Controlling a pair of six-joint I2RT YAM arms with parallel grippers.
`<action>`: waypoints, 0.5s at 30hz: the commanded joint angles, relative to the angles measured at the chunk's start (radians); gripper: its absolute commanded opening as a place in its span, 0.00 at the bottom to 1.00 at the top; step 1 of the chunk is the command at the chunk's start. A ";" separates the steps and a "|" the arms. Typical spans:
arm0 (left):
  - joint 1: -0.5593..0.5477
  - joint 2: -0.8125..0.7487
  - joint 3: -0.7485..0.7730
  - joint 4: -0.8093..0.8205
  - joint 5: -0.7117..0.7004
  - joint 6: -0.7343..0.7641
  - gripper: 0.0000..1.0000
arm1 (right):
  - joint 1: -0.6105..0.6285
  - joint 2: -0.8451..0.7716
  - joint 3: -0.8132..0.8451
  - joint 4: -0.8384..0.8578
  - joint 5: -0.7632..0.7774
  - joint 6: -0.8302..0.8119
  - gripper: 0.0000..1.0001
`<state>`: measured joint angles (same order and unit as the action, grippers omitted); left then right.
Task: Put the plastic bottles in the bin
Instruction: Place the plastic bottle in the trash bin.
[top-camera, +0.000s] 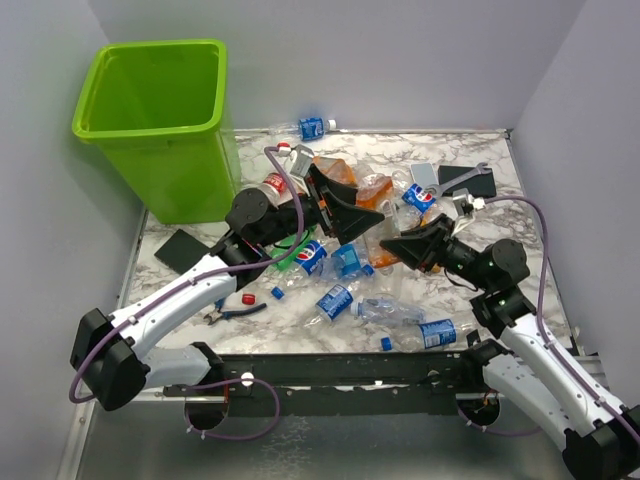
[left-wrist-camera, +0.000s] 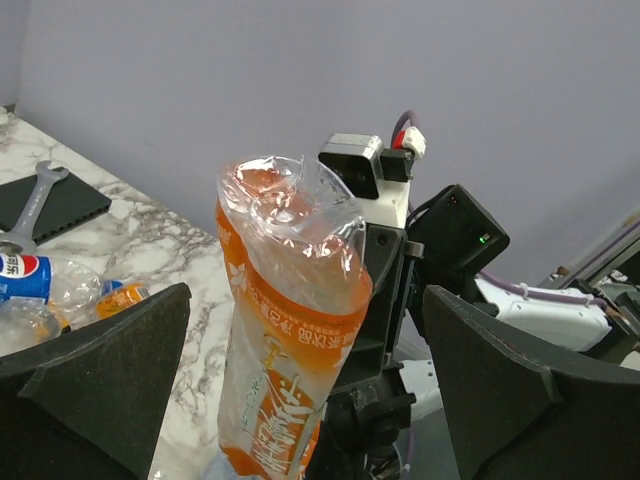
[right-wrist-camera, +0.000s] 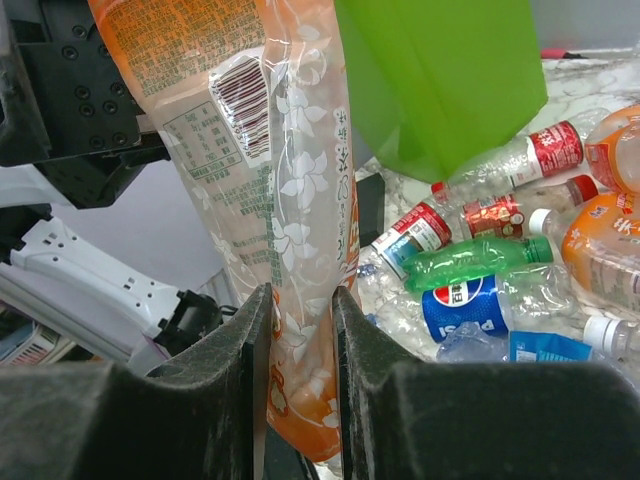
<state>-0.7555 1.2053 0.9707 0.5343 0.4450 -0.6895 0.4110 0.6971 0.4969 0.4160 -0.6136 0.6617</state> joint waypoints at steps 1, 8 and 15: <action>-0.008 -0.060 0.007 0.007 -0.015 0.092 0.99 | 0.003 -0.028 0.008 -0.010 0.060 0.000 0.01; -0.008 -0.059 0.025 -0.046 -0.018 0.128 0.99 | 0.006 0.017 0.038 -0.009 0.000 -0.004 0.01; -0.016 0.026 0.063 -0.056 -0.025 0.065 0.84 | 0.057 0.044 0.064 -0.019 0.020 -0.037 0.01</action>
<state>-0.7616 1.1885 0.9924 0.5148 0.4149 -0.5991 0.4408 0.7403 0.5140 0.4030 -0.5926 0.6556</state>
